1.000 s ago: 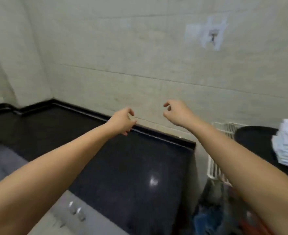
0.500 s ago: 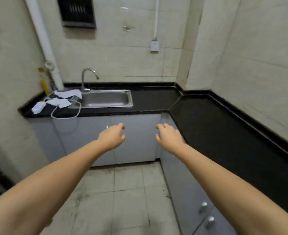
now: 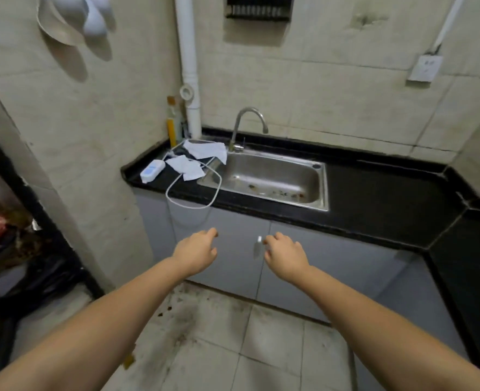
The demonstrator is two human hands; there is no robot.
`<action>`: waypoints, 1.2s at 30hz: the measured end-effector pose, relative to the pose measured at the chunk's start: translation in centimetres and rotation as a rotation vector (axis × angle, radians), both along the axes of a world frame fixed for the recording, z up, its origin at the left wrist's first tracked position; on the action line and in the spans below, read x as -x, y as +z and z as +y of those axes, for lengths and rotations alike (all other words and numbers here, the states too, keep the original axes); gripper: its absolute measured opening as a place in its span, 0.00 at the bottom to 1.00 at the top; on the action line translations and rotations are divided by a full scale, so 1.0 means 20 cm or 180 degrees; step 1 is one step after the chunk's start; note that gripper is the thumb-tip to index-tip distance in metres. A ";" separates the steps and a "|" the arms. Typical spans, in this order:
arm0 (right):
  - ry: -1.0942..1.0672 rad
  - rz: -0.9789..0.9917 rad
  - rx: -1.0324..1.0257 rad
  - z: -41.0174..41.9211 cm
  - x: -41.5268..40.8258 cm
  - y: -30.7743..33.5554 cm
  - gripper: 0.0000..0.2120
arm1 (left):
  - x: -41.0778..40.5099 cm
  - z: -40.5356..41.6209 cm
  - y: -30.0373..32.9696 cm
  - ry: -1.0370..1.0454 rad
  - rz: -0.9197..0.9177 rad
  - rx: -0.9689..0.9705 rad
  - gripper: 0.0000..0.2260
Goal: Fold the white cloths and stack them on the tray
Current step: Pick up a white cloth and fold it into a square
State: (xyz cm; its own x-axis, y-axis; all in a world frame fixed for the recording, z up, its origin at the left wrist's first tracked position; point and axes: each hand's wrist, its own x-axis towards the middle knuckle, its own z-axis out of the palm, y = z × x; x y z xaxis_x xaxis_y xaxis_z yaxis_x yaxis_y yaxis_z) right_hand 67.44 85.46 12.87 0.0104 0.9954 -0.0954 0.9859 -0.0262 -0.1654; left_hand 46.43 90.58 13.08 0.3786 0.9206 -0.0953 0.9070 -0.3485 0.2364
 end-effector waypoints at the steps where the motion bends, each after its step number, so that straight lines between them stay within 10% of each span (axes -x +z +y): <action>1: 0.0059 0.0041 0.0033 0.11 0.01 -0.01 0.18 | 0.03 0.09 -0.02 0.0104 -0.0030 0.0053 0.18; 11: 0.0443 0.0308 0.0270 1.32 0.31 -0.22 0.15 | 0.24 1.25 -0.25 0.0423 -0.0143 0.0204 0.06; 20: -0.0389 0.1358 0.0590 2.40 0.54 -0.37 0.12 | 0.29 2.37 -0.34 -0.0044 -0.0292 0.0182 0.16; 31: -0.0697 0.1551 0.0539 2.70 0.61 -0.48 0.05 | 0.22 2.80 -0.52 -0.1579 0.0594 0.0013 0.14; 36: -0.0902 0.2467 -0.0086 2.70 0.38 -0.24 0.04 | 0.11 2.92 -0.32 -0.1244 -0.0393 0.0002 0.12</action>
State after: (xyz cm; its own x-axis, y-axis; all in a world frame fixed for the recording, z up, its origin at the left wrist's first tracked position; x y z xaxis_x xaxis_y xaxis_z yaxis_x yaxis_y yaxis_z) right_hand 59.91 139.47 8.08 0.2024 0.9670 -0.1549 0.5484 -0.2429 -0.8002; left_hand 44.14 148.90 6.77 0.7086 0.7050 -0.0278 0.6710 -0.6612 0.3355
